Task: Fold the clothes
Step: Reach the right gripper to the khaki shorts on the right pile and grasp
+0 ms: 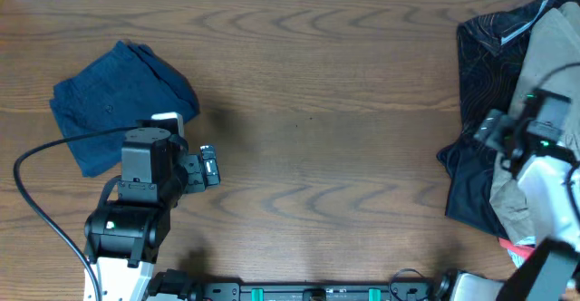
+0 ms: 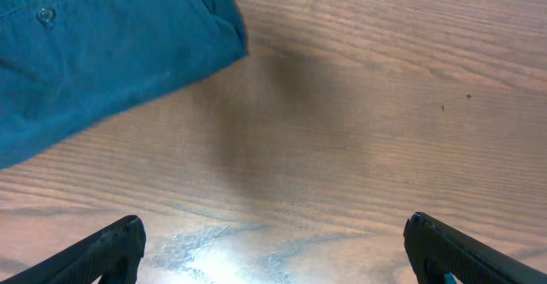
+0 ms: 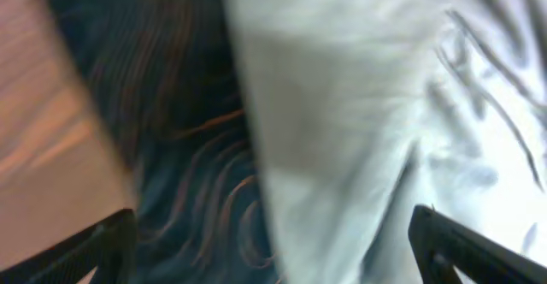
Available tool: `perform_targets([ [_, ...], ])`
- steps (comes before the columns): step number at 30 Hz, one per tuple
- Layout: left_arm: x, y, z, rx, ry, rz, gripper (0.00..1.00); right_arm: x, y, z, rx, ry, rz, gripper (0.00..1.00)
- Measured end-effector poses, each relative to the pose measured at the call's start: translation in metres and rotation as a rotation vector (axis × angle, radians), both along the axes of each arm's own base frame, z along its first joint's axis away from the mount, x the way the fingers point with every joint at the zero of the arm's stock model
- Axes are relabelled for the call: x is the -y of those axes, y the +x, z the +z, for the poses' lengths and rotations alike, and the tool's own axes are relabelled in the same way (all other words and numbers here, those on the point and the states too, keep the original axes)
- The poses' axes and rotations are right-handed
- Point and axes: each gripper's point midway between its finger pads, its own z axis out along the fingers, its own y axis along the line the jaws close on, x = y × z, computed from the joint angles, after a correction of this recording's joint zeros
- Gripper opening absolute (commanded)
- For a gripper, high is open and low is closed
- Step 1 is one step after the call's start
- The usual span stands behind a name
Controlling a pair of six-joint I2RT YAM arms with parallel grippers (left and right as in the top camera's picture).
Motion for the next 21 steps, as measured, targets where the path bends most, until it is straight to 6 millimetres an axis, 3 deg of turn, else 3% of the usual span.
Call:
perform_targets([
  [8, 0.0, 0.0, 0.0, 0.0, -0.001, 0.0, 0.98, 0.059, 0.001, -0.035, 0.06, 0.032, -0.152, 0.79],
  [15, 0.0, 0.0, 0.0, 0.0, -0.001, 0.0, 0.98, 0.074, 0.019, -0.055, 0.13, 0.054, -0.153, 0.62],
  [21, 0.0, 0.0, 0.0, 0.0, -0.001, 0.0, 0.98, 0.081, 0.033, -0.047, 0.204, 0.026, -0.144, 0.43],
])
